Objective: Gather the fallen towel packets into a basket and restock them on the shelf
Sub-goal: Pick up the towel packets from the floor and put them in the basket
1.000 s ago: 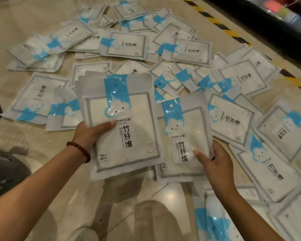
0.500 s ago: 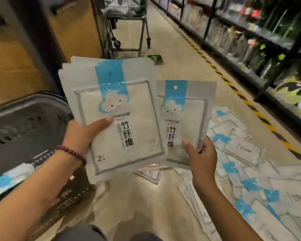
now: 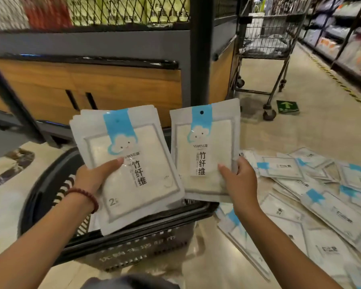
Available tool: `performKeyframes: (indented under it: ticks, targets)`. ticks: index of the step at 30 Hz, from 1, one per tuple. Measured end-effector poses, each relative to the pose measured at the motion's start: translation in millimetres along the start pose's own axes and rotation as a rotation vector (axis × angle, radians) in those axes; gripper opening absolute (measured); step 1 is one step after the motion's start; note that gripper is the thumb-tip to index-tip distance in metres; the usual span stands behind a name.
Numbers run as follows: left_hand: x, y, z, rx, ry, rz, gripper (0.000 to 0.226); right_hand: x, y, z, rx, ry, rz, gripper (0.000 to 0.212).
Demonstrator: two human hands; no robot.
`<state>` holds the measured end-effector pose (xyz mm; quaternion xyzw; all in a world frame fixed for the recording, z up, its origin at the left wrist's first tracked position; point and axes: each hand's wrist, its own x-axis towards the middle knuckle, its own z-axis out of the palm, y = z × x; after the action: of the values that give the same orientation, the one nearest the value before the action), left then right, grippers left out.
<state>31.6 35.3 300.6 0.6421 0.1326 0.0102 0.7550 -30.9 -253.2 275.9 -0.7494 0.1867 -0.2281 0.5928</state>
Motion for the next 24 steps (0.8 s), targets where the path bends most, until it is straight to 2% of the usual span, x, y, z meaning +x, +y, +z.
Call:
performKeyframes:
  ticks: [6, 9, 12, 19, 24]
  targets:
    - [62.2, -46.7, -25.5, 0.011, 0.133, -0.139, 0.037, 35.1, 1.4, 53.9, -0.379, -0.018, -0.254, 0.008]
    - [82.2, -69.0, -26.1, 0.086, 0.179, -0.237, 0.033, 50.8, -1.6, 66.3, -0.634, -0.079, -0.360, 0.020]
    - [95.4, -89.5, -18.8, 0.212, 0.170, -0.265, 0.018, 62.9, -3.2, 72.5, -0.787, -0.143, -0.396, 0.012]
    - [123.2, -131.8, 7.2, 0.434, -0.006, -0.388, 0.025, 79.2, 11.0, 83.3, -0.876, -0.165, -0.381, 0.022]
    - [138.4, -158.2, 30.9, 0.389, -0.039, -0.526, 0.028, 87.4, 18.3, 90.9, -0.846, -0.190, -0.365, 0.013]
